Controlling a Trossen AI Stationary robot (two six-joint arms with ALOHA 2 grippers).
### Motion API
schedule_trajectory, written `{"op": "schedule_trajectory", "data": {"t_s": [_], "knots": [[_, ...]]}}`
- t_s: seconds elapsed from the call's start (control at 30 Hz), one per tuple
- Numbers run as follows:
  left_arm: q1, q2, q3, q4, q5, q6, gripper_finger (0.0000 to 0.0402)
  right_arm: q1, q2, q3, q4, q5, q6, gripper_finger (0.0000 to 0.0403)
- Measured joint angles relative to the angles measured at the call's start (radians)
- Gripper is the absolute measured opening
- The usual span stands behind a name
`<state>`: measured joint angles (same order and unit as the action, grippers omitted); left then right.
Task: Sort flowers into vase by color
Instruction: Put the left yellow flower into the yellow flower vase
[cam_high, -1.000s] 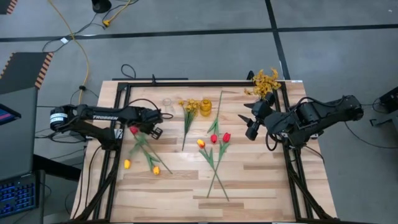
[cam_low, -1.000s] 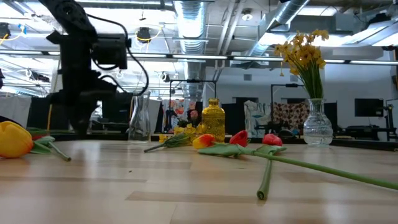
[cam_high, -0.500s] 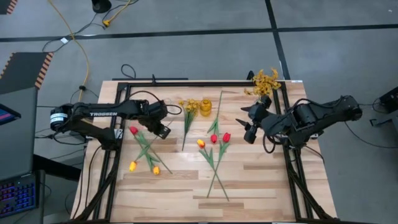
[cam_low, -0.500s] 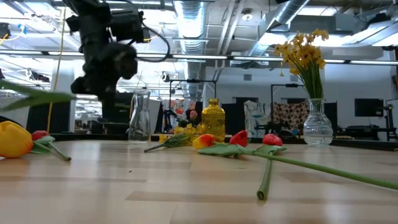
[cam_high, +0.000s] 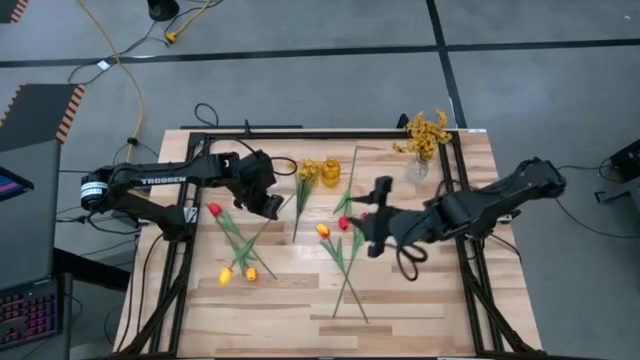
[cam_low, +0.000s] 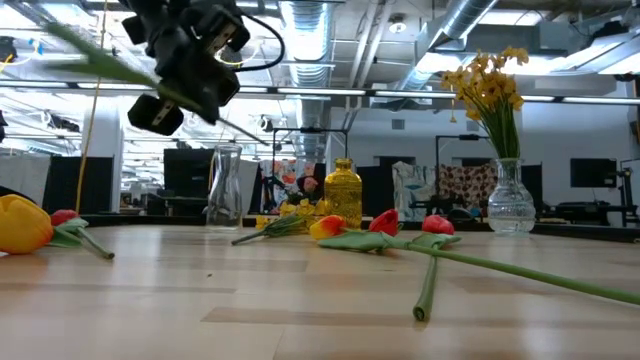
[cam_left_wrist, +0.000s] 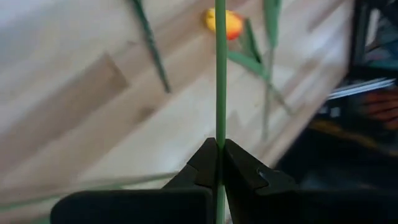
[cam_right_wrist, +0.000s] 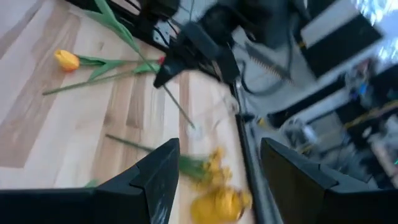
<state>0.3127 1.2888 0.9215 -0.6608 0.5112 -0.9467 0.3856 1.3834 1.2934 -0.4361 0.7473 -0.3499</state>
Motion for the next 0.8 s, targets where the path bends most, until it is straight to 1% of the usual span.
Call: {"op": "schedule_trajectory", "data": {"t_s": [0.27,0.53,0.67,0.8], "knots": [[-0.049,0.0,0.0,0.163,0.072,-0.265,0.0002,-0.001,0.155,0.0,0.253,0.01,-0.288,0.0249],[-0.12,0.0,0.0,0.371,0.049,-0.51,0.0002,-0.002,0.288,0.0,0.441,0.009,-0.45,0.0249],[-0.147,0.0,0.0,0.46,0.012,-0.584,0.0002,-0.002,0.343,0.0,0.535,0.009,-0.506,0.0249],[-0.169,0.0,0.0,0.488,-0.01,-0.631,0.0002,-0.002,0.394,0.0,0.646,0.009,-0.568,0.0249]]}}
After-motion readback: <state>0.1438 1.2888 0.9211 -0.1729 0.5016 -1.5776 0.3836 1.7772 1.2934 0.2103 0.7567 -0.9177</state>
